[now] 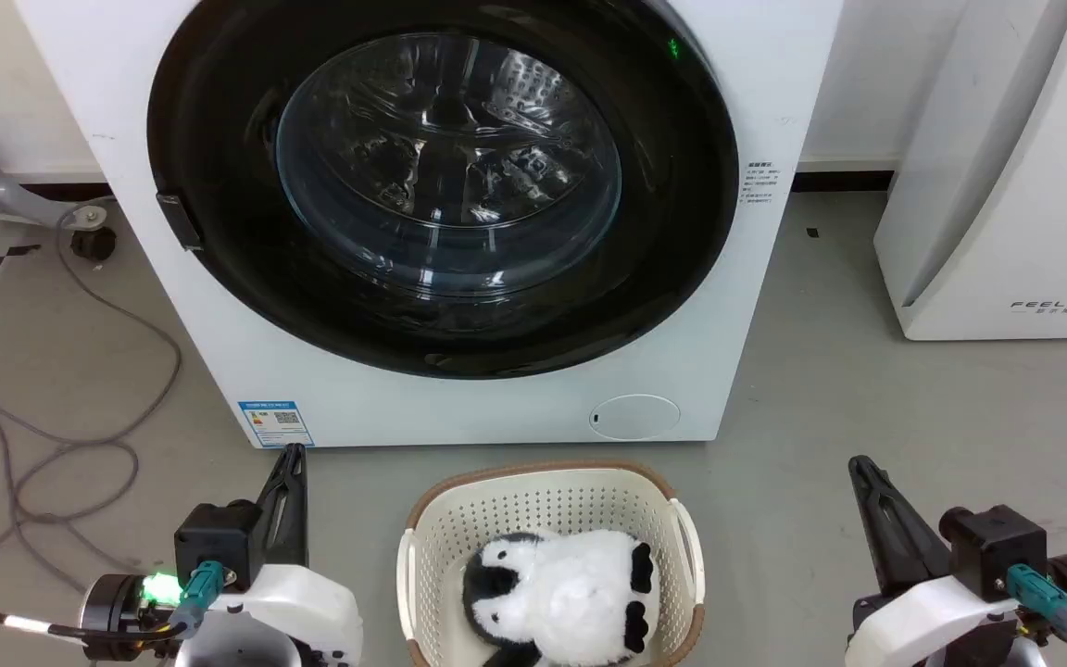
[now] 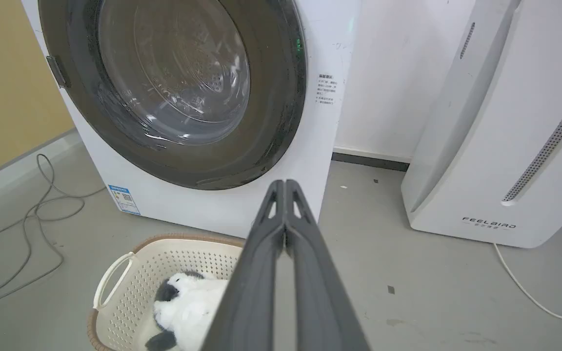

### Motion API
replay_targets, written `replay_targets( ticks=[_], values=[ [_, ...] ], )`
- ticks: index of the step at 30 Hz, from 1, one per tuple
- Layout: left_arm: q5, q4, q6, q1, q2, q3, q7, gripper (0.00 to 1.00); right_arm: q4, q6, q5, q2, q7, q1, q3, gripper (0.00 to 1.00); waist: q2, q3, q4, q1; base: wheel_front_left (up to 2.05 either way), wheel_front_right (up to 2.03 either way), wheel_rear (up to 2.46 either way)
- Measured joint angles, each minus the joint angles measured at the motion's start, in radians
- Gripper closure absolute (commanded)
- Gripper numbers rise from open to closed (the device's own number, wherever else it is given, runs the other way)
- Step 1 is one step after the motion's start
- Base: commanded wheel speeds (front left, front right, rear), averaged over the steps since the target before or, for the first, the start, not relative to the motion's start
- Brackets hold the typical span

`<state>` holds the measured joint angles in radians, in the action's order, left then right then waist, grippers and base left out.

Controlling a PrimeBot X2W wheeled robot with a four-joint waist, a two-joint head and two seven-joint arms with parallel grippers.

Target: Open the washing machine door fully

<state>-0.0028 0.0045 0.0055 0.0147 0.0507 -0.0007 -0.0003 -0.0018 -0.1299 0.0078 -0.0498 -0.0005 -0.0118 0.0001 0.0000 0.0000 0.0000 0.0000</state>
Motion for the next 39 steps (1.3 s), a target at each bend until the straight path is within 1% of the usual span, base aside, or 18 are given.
replay_targets(
  ticks=[28,29,39],
  values=[
    [0.0,0.0,0.0,0.0,0.0,0.0,0.0,1.0,0.0,0.0,0.0,0.0,0.0,0.0,0.0,1.0,0.0,0.0,0.0,0.0,0.0,0.0,0.0],
    [0.0,0.001,0.001,0.0,0.0,0.0,0.0,0.0,0.0,0.0,0.001,0.0,0.0,0.0,0.0,0.0,0.0,0.0,0.0,0.0,0.0,0.0,0.0],
    [-0.001,0.002,0.003,0.0,0.0,-0.005,-0.006,0.0,0.0,0.0,0.016,0.0,-0.006,-0.001,-0.005,0.0,0.0,0.001,0.0,0.0,0.0,0.0,0.0]
  ],
)
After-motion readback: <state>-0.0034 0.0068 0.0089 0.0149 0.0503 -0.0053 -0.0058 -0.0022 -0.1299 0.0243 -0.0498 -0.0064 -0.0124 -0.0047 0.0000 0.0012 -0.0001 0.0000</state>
